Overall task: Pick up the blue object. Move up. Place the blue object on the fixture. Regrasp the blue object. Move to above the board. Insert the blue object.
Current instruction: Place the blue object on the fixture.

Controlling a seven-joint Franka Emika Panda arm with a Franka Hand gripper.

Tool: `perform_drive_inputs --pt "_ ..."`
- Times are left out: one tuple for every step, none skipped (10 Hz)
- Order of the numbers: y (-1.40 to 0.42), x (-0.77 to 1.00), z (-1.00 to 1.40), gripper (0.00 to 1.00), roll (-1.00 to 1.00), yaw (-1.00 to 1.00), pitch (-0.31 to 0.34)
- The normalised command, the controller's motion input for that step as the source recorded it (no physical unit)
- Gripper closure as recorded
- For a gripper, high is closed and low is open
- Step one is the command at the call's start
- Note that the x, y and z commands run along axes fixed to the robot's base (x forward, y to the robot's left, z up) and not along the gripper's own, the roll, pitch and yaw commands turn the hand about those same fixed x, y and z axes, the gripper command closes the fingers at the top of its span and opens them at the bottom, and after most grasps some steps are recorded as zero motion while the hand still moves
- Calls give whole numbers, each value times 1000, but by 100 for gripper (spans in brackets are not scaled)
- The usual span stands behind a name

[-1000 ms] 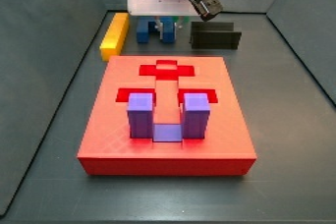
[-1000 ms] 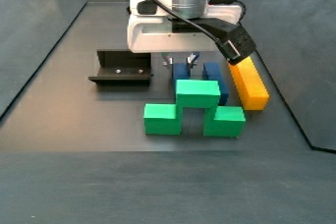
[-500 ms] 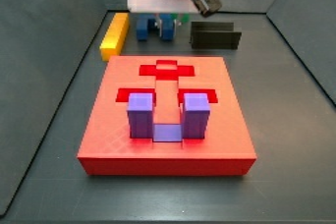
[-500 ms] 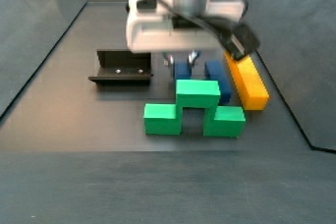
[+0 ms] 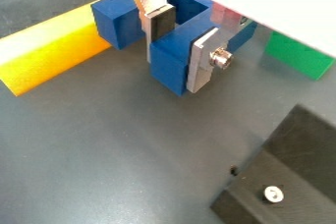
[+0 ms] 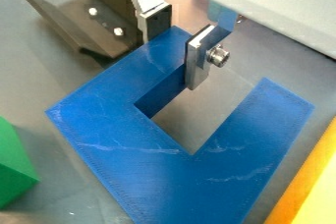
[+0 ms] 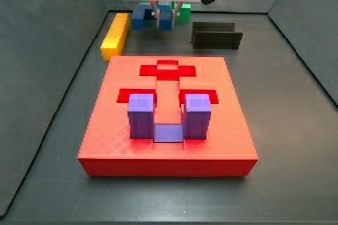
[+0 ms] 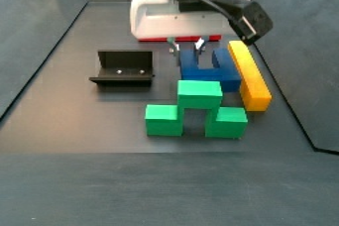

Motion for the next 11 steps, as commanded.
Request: perform_drive_inputs --pt "-34 -49 -317 100 -183 0 86" --pt "-31 -106 -323 100 -194 0 57" --pt "-31 -120 -283 100 -217 0 29" --pt "-9 -43 -289 100 -243 0 69" --pt "-34 -137 -309 100 -231 0 31" --pt "0 -26 -94 100 -143 0 46" --pt "0 137 226 100 -449 0 0" --pt "-49 126 651 100 -411 0 -14" --pt "-186 320 757 100 -177 0 180" --pt "-383 491 720 100 0 0 331" --pt "-440 363 697 100 0 0 186"
